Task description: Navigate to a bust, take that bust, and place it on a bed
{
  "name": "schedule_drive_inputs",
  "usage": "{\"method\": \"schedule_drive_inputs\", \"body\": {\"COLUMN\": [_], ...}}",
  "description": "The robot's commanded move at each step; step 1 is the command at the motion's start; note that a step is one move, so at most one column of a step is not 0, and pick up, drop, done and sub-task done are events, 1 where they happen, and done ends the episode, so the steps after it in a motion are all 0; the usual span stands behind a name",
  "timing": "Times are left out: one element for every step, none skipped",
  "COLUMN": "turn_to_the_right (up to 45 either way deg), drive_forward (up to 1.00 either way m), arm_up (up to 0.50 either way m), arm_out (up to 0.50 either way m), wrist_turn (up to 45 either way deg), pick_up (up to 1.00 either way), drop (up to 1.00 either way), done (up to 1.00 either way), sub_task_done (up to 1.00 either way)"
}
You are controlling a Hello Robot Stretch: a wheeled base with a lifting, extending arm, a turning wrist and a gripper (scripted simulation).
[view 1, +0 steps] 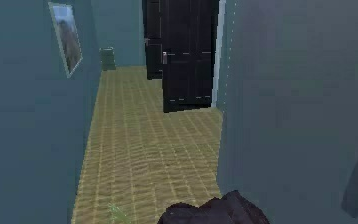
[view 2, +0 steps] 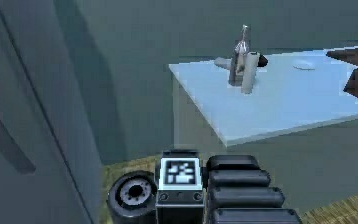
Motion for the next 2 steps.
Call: {"method": "schedule_drive_inputs", "body": {"turn_to_the_right": [-9.0, 0.0], "drive_forward": [0.00, 1.00], "arm_up": [0.00, 0.00], "arm_out": [0.00, 0.00], "wrist_turn": [0.0, 0.0], "pick_up": [0.00, 0.00], "drop": [0.00, 0.00], "done": [0.00, 0.00], "sub_task_done": [0.00, 0.00]}}
